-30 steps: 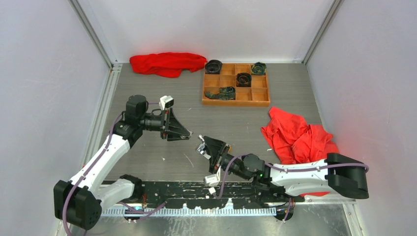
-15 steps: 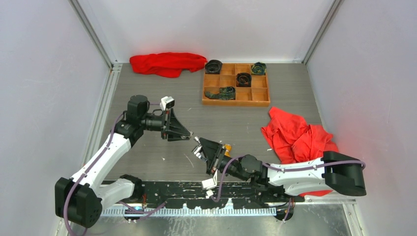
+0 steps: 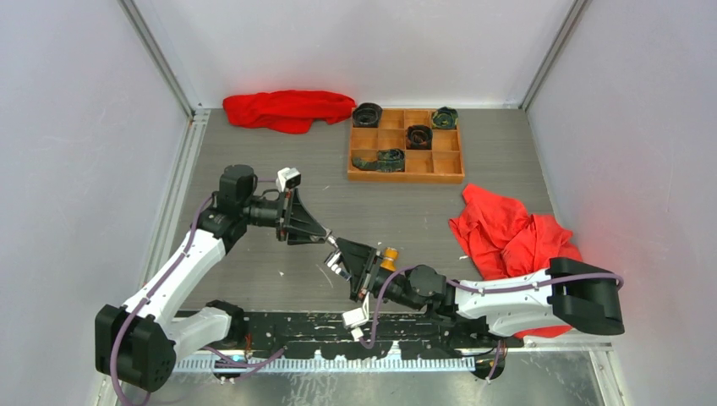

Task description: Install the water faucets

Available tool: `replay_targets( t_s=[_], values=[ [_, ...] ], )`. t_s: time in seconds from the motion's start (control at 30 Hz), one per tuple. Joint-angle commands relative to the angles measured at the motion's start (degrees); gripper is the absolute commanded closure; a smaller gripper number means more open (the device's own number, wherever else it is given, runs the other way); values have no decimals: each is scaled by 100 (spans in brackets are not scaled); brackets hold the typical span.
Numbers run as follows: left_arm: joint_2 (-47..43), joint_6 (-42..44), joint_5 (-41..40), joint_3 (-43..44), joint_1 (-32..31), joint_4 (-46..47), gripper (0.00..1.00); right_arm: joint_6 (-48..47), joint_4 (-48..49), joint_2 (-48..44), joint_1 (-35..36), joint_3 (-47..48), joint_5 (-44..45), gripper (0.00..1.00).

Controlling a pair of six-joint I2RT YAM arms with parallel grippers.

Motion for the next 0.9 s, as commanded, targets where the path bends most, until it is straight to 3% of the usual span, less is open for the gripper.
replay_targets(
  t_s=[0.0,0.63,0.73,0.8,0.87],
  values=[
    [-28,169,334,-41,13,80,100,-46,554,-54,32,284,-79,100],
    [-83,822,227,111,12,-569,100,149,596,-115,40,272,65,100],
    [-53,1891,-478,484,11,-1866,100,545,602,-342,36,82,362,100],
    [57,3013,-1686,852,0,-3157,100,988,374,-597,36,-81,650,100],
    [104,3514,-2695,966,-26,-3714,100,1579,117,-900,23,-244,862,100]
  ],
)
